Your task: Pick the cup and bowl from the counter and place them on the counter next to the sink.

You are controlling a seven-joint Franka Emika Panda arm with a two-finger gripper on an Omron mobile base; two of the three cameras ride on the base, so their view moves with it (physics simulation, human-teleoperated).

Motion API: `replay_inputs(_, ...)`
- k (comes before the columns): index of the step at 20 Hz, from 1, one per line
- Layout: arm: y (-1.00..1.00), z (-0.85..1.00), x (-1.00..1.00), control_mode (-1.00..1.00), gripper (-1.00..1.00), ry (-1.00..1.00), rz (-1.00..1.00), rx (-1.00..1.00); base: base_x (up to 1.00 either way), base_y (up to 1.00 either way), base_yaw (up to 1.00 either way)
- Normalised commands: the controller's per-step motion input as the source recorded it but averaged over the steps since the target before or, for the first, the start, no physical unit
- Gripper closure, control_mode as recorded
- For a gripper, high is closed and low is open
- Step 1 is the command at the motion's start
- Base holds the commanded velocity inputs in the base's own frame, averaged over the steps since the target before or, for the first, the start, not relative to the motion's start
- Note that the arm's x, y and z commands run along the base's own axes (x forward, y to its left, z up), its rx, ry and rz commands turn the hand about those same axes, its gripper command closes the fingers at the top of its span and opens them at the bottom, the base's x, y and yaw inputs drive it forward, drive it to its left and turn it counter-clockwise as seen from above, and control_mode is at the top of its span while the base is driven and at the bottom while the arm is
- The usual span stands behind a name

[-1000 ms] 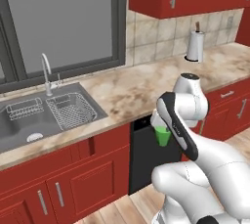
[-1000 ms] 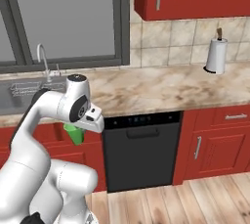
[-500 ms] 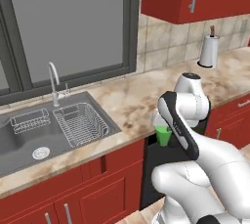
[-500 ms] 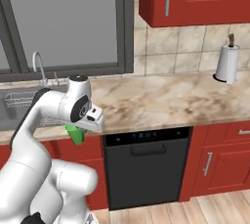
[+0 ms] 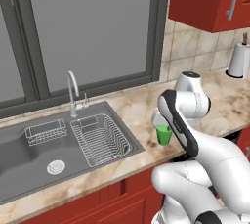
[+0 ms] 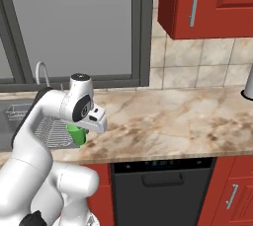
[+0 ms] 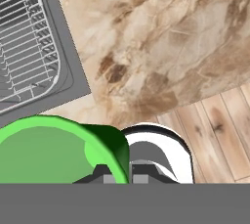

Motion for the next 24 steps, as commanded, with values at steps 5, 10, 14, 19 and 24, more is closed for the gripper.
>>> replay_inputs(5,0.00,0.00,0.00,1.00,1.00,0.00,0.00,0.00,0.13,-0.07,0.09)
replay_inputs(10,0.00,0.00,0.00,1.00,1.00,0.00,0.00,0.00,0.00,0.00,0.00)
replay_inputs(14,0.00,0.00,0.00,1.00,1.00,0.00,0.00,0.00,0.00,0.00,0.00)
replay_inputs(19,0.00,0.00,0.00,1.00,1.00,0.00,0.00,0.00,0.00,0.00,0.00)
replay_inputs(24,0.00,0.00,0.00,1.00,1.00,0.00,0.00,0.00,0.00,0.00,0.00)
